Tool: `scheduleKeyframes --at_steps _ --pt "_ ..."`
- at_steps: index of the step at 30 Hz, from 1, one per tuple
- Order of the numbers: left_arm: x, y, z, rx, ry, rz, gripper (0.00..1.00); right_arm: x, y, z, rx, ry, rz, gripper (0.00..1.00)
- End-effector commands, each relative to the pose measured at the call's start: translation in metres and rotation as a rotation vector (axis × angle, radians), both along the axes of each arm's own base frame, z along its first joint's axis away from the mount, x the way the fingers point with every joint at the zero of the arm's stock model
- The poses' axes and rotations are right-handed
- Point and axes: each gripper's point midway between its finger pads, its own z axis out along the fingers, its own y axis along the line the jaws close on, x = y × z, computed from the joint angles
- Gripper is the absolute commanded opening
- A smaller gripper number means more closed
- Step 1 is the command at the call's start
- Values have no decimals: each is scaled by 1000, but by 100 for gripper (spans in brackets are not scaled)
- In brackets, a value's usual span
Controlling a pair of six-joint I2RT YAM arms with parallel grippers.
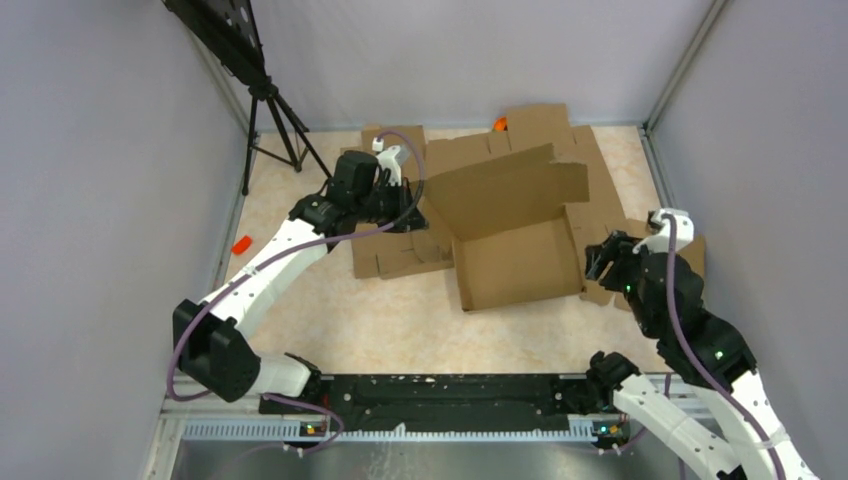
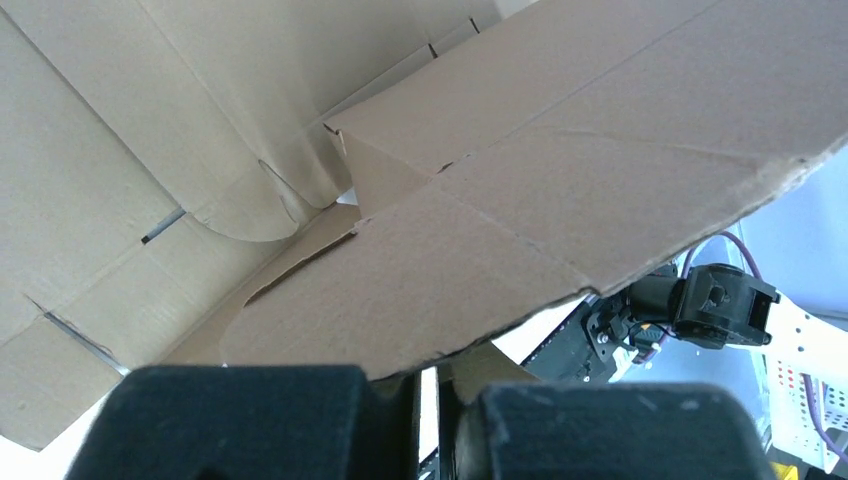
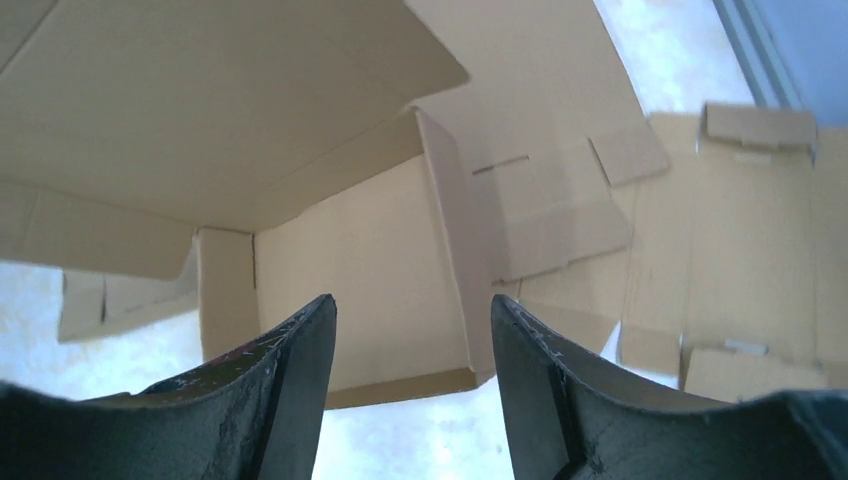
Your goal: Fold the paper box
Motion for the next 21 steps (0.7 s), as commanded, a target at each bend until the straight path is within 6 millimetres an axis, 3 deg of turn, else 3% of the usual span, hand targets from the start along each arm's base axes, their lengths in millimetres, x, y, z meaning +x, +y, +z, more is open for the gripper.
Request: scheduleKeyframes --at_steps 1,2,5,7,8,12,17,21 --pt "6 -8 25 -44 -78 -42 4 21 27 42 -168 -146 207 58" --pt "7 -8 25 -43 -79 -42 4 27 31 43 -188 -146 218 59" --pt "7 -6 23 -36 -82 -40 4 53 38 39 -211 -136 180 82" --pt "7 -5 22 -30 -84 -37 4 64 49 45 -151 -190 206 88" --pt "6 -5 22 -27 -83 -37 4 67 56 51 -99 -221 241 89" --pt "4 -3 21 -14 -89 -45 4 86 52 62 33 -276 289 90" --pt "2 -1 20 -1 -92 -58 4 94 32 64 -97 -323 276 88" --pt "3 -1 18 4 -94 -63 4 104 37 51 -149 -297 321 88"
